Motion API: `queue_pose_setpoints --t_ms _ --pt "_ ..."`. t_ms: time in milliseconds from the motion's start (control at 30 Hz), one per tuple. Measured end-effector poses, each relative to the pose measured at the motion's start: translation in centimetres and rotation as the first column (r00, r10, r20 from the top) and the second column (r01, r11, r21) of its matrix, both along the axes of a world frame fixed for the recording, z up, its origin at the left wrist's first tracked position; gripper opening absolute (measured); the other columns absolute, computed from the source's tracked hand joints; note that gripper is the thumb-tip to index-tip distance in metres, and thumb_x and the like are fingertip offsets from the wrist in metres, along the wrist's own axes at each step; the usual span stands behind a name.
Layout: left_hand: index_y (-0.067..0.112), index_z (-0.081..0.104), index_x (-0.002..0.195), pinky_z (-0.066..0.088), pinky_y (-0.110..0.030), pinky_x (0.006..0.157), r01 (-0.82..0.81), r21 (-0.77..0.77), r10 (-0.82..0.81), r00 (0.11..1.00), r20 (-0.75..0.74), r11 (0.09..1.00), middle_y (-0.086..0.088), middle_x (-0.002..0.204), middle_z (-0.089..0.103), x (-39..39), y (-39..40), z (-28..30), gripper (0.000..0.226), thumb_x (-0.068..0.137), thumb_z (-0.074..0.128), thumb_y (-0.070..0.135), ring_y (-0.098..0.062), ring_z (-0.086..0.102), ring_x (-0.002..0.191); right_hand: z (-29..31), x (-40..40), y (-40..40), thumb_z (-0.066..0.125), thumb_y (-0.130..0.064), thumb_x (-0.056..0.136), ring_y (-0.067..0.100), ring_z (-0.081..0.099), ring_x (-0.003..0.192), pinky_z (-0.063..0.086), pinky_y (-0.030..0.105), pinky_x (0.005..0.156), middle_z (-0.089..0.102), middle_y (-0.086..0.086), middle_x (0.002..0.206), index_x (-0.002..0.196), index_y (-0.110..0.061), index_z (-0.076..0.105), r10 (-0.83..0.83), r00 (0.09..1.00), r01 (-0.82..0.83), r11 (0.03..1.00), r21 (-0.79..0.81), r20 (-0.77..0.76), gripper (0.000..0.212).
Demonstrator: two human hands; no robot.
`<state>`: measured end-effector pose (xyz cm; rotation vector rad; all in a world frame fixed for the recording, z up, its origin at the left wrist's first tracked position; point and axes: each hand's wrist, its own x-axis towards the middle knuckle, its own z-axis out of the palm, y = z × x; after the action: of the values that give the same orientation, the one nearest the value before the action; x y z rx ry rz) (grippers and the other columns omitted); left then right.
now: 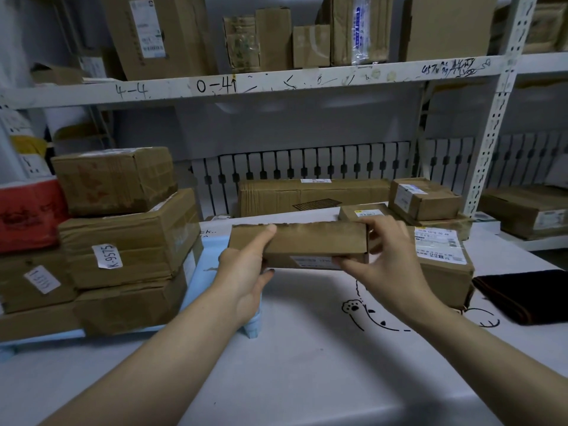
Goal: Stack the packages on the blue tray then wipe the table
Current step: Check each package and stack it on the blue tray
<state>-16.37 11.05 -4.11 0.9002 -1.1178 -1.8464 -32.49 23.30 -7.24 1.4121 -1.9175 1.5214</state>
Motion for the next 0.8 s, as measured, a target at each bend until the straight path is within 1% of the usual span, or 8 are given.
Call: queue_pose_setpoints --t_ms 133,267,400,467,567,633,733,800 --pt "0.011 0.058 0.115 0.050 -0.049 0.100 0.054 0.068 -0.047 0.994 -0.097 0.996 -0.011 0.110 0.069 -0.6 1.1 0.5 0.039 0.082 0.078 0.021 -0.028 0.068 0.104 0.8 1.1 -0.3 0.088 -0.021 0.065 0.014 0.041 0.098 0.041 0.028 0.077 0.054 -0.005 0.102 0.111 -0.016 0.060 0.015 0.995 -0.017 1.000 -0.021 -0.094 0.055" --pt "0.006 0.056 0.123 0.054 -0.048 0.095 0.049 0.042 -0.044 0.993 -0.112 0.998 -0.015 0.115 0.069 -1.0 1.6 0.4 0.051 0.080 0.080 0.023 -0.028 0.069 0.102 1.4 2.3 -0.6 0.071 -0.046 0.065 0.013 0.041 0.099 0.041 0.021 0.079 0.055 -0.004 0.103 0.112 -0.012 0.060 0.055 0.990 -0.061 0.997 -0.040 -0.133 0.059" --pt "0.018 0.035 0.147 0.038 -0.040 0.111 -0.051 -0.257 0.101 0.977 0.186 0.965 -0.006 0.152 0.041 -0.3 1.5 0.0 0.104 0.064 0.082 0.060 -0.022 0.050 0.131 1.7 2.2 -0.6 0.080 -0.035 0.062 0.016 0.042 0.096 0.041 0.034 0.079 0.056 -0.008 0.099 0.107 -0.012 0.063 -0.017 0.984 0.002 0.997 -0.083 -0.175 0.053" --pt "0.022 0.013 0.156 0.023 -0.031 0.113 -0.073 -0.473 0.244 0.919 0.311 0.878 0.003 0.162 0.011 0.3 1.5 -0.2 0.101 0.080 0.076 0.044 -0.019 0.021 0.147 1.8 2.1 -0.4 0.082 -0.033 0.061 0.018 0.043 0.094 0.040 0.036 0.079 0.058 -0.006 0.098 0.107 -0.013 0.065 -0.050 0.979 0.033 0.996 -0.084 -0.197 0.053" --pt "0.032 0.027 0.151 0.018 -0.022 0.106 0.095 -0.787 0.304 0.889 0.342 0.609 0.012 0.159 0.011 1.0 1.4 -0.2 0.081 0.085 0.069 0.011 -0.014 0.012 0.147 1.9 2.1 -0.5 0.083 -0.027 0.062 0.022 0.044 0.094 0.040 0.039 0.078 0.058 -0.001 0.098 0.108 -0.016 0.065 -0.041 0.975 0.030 0.998 -0.055 -0.220 0.051" --pt "0.040 0.038 0.144 0.015 -0.016 0.106 0.244 -0.858 0.271 0.879 0.392 0.452 0.014 0.157 0.016 1.0 1.4 -0.3 0.079 0.082 0.068 0.002 -0.007 0.011 0.143 1.8 2.3 -0.6 0.084 -0.025 0.064 0.021 0.043 0.095 0.037 0.038 0.076 0.057 0.000 0.100 0.109 -0.018 0.065 -0.037 0.963 0.032 0.999 -0.021 -0.267 0.050" --pt "0.044 0.053 0.127 0.014 0.007 0.092 0.317 -0.876 0.238 0.878 0.416 0.363 0.020 0.144 0.029 0.5 1.6 -0.4 0.069 0.079 0.070 -0.002 0.001 0.021 0.132 1.7 2.7 -0.6 0.081 -0.034 0.069 0.019 0.043 0.096 0.032 0.034 0.075 0.057 -0.001 0.102 0.111 -0.021 0.065 -0.016 0.938 0.021 1.000 0.012 -0.348 0.047" --pt "0.044 0.055 0.112 0.022 0.008 0.091 0.283 -0.883 0.205 0.903 0.377 0.375 0.015 0.134 0.039 0.2 1.4 -0.3 0.064 0.075 0.075 -0.004 -0.005 0.037 0.128 1.9 3.0 -0.5 0.076 -0.048 0.071 0.017 0.043 0.096 0.031 0.032 0.076 0.057 -0.003 0.103 0.114 -0.021 0.065 0.006 0.933 0.004 1.000 0.025 -0.361 0.052"
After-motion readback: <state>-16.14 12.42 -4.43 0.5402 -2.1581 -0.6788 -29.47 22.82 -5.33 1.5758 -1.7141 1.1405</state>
